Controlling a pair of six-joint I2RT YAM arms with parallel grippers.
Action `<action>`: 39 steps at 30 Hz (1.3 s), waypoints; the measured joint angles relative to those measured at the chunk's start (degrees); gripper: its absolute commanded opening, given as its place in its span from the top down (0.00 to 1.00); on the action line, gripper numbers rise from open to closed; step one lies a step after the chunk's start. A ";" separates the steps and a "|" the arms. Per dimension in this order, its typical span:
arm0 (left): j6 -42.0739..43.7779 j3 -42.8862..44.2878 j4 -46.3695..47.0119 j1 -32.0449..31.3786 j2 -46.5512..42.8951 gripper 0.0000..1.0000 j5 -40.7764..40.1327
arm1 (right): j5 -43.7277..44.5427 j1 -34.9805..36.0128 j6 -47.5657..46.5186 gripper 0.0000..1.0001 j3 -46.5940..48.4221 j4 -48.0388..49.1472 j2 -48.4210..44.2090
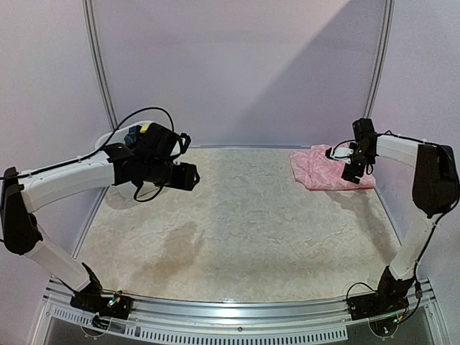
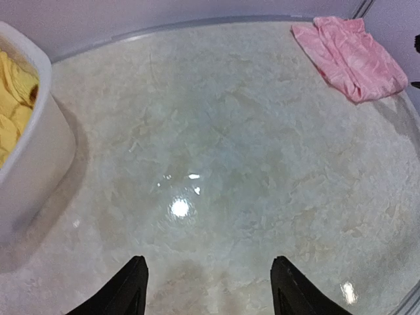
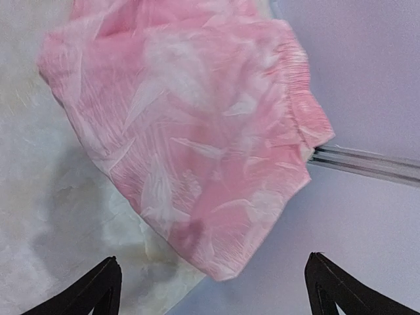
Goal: Fold and stack the mixed laundry pile
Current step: Pick up the crumpled tank top and place it in the bin.
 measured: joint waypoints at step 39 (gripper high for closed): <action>4.85 38.21 -8.96 35.45 26.08 0.47 -9.49 | -50.51 0.02 53.09 0.09 1.16 -15.74 -23.12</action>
